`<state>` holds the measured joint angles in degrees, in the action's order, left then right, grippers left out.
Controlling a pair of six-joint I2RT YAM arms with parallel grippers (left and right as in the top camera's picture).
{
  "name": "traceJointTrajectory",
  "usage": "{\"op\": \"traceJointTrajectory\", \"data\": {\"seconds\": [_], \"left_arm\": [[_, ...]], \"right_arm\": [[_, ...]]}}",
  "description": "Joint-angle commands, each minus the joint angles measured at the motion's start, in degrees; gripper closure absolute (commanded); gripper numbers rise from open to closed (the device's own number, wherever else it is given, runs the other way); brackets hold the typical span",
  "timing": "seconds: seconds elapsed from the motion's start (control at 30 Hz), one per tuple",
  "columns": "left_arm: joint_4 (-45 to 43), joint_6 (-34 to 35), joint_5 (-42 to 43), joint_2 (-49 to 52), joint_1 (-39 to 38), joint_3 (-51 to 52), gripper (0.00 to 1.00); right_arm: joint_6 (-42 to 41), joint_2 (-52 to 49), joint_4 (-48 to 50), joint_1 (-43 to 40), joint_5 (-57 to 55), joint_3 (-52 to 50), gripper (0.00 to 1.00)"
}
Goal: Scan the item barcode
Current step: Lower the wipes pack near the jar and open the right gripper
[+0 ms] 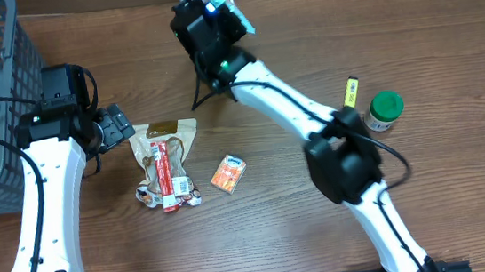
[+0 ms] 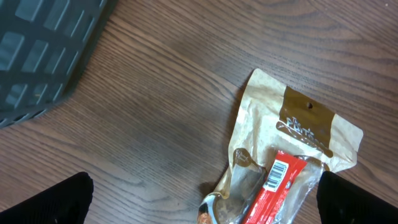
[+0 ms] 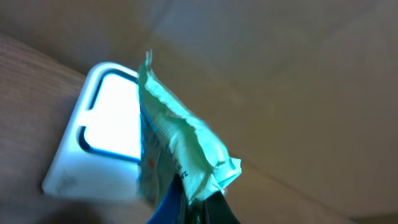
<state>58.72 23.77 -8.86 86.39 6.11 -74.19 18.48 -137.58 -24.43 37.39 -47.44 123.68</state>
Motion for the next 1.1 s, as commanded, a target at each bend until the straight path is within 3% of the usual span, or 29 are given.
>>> {"op": "traceJointTrajectory", "data": {"seconds": [0.0,0.13,0.27,0.4,0.53,0.57,0.63,0.67,0.7,0.83,1.07], "left_arm": [[-0.15,-0.22,-0.57,0.35,-0.24,0.13,0.00],[-0.15,-0.22,-0.57,0.35,-0.24,0.13,0.00],[-0.13,-0.22,-0.57,0.35,-0.24,0.13,0.00],[-0.13,-0.22,-0.57,0.35,-0.24,0.13,0.00],[-0.20,-0.22,-0.57,0.35,-0.24,0.13,0.00],[-0.24,-0.22,-0.57,0.35,-0.24,0.13,0.00],[-0.24,-0.22,-0.57,0.35,-0.24,0.13,0.00],[-0.24,-0.22,-0.57,0.35,-0.24,0.13,0.00],[-0.26,-0.22,-0.57,0.35,-0.24,0.13,0.00],[-0.24,-0.22,-0.57,0.35,-0.24,0.13,0.00],[-0.24,-0.22,-0.57,0.35,-0.24,0.13,0.00]], "right_arm": [[-15.65,10.34,-11.91,-1.64,3.52,0.96,0.96],[-28.57,13.46,-35.85,-4.57,16.26,0.96,0.96],[-31.80,13.27,-55.87,-8.98,33.92,-0.17,0.96],[-31.76,13.27,-62.79,-13.90,41.33,-5.11,0.96],[-31.78,13.27,-62.25,-17.11,41.33,-11.13,0.95],[-31.78,13.27,-61.55,-17.79,41.33,-12.57,0.87],[-31.78,13.27,-60.39,-19.15,41.31,-14.86,0.39],[-31.78,13.27,-59.80,-19.65,41.29,-15.61,0.21],[-31.78,13.27,-59.41,-20.04,41.29,-16.00,0.11],[-32.09,13.29,-58.97,-20.90,41.81,-16.02,0.00],[-32.17,13.29,-57.59,-20.90,42.64,-16.04,0.00]]}}
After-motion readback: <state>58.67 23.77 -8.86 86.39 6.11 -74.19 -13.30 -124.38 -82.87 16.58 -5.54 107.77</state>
